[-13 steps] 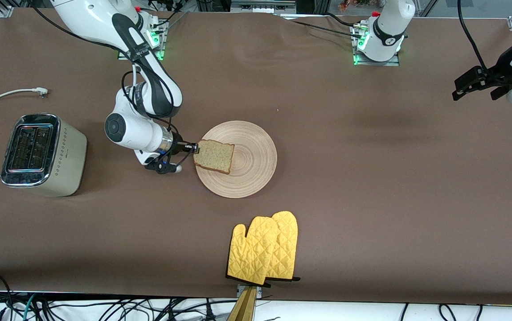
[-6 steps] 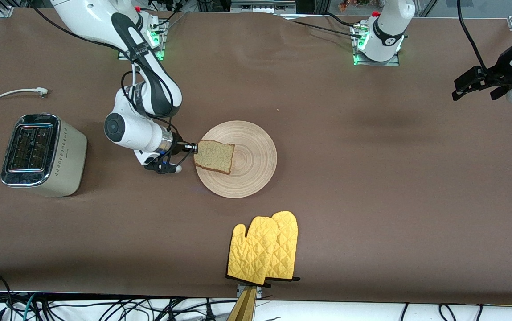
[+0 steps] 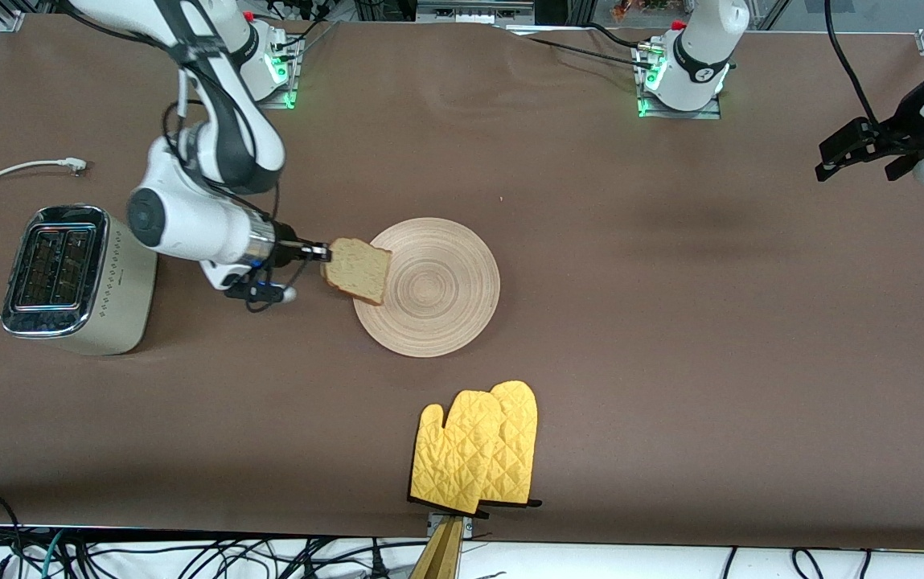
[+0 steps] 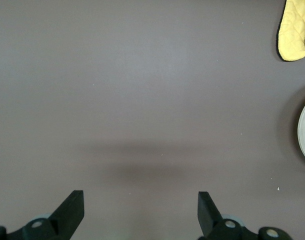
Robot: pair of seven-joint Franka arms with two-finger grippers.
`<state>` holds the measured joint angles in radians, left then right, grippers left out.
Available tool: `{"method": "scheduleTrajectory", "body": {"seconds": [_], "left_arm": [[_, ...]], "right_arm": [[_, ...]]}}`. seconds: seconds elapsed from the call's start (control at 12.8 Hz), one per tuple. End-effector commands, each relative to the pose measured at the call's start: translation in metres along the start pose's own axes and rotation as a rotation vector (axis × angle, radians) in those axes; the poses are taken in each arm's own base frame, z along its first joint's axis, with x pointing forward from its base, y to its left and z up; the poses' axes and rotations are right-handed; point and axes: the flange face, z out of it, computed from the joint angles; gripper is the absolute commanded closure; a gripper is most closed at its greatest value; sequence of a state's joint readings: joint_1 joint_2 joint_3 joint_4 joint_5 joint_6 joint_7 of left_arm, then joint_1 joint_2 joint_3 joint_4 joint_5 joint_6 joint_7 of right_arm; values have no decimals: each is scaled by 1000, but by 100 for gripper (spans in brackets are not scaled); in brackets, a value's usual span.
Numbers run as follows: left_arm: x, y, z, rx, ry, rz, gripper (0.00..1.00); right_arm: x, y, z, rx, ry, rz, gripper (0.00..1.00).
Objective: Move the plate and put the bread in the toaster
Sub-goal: 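Lift the bread with the right gripper and carry it to the toaster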
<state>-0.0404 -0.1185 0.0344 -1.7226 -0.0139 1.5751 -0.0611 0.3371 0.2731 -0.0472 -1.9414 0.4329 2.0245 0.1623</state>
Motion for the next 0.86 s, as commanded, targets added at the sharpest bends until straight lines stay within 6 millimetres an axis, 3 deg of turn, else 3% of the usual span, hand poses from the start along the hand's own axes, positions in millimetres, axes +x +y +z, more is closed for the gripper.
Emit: {"method": "scheduleTrajectory", "body": {"seconds": [0.0,0.24,0.78], "left_arm": [[5,5,-6,16,7,4,0],[9,9,-9,16,14,11,0],[17,8,-7,18,4,0,0]], "right_arm": [[-8,3,-66,-139,-36,-59,100],[-10,16,-124,-349,-59,-89,100],[-9,98,-199,-884,-63,42,100]]}}
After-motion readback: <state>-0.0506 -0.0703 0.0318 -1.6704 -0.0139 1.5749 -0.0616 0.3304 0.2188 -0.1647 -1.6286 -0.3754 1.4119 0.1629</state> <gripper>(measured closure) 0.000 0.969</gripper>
